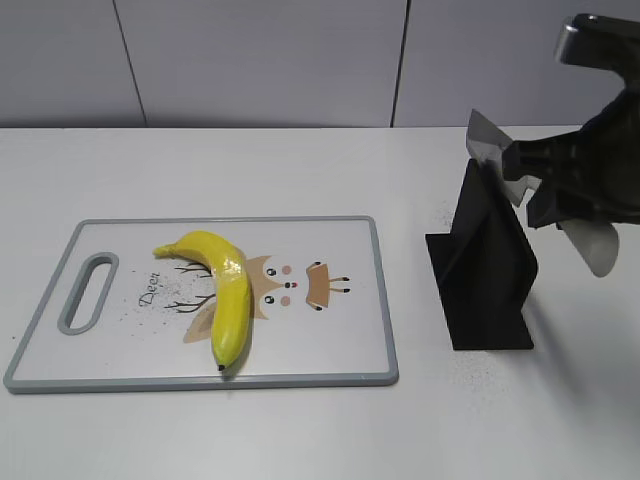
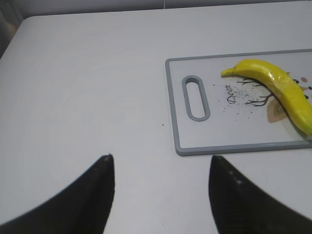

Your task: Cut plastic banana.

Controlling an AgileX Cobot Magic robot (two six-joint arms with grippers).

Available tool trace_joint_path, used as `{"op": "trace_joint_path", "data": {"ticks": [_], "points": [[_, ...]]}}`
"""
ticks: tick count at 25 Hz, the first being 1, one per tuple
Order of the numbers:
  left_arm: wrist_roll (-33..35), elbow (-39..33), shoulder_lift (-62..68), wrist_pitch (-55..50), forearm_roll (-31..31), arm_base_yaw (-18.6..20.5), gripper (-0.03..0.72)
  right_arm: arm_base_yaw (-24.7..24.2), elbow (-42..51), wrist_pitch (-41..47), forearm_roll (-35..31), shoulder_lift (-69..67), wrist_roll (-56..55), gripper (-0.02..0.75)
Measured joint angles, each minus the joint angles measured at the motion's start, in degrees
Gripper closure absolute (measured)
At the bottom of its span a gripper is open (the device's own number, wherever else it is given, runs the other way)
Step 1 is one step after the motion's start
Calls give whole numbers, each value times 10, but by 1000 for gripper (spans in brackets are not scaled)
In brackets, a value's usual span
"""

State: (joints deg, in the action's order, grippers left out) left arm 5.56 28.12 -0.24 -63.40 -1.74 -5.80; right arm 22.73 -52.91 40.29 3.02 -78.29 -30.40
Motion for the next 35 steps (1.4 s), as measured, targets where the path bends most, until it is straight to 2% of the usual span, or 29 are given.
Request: {"op": "trace_joint_path", "data": {"ticks": [9, 13, 15, 18, 20, 22, 29, 35], "points": [[-1, 0, 0, 1, 2, 0, 100, 0, 0, 9, -1, -66, 5, 577], [-1, 0, 0, 1, 2, 0, 100, 0, 0, 27, -30, -68, 30, 571], [-1, 0, 0, 1, 2, 0, 100, 0, 0, 46, -43, -68, 47, 504], [-1, 0, 0, 1, 1, 0, 100, 0, 0, 68, -52, -69, 66, 303], [-1, 0, 0, 1, 1, 0, 100, 0, 0, 82, -54, -65, 82, 202], [-1, 0, 0, 1, 1, 0, 100, 0, 0, 95, -55, -49, 104, 152], [-1, 0, 0, 1, 1, 0, 100, 0, 13, 114, -68, 107, 219, 133], [-1, 0, 0, 1, 1, 0, 100, 0, 112, 111, -69, 279, 276, 155]]}}
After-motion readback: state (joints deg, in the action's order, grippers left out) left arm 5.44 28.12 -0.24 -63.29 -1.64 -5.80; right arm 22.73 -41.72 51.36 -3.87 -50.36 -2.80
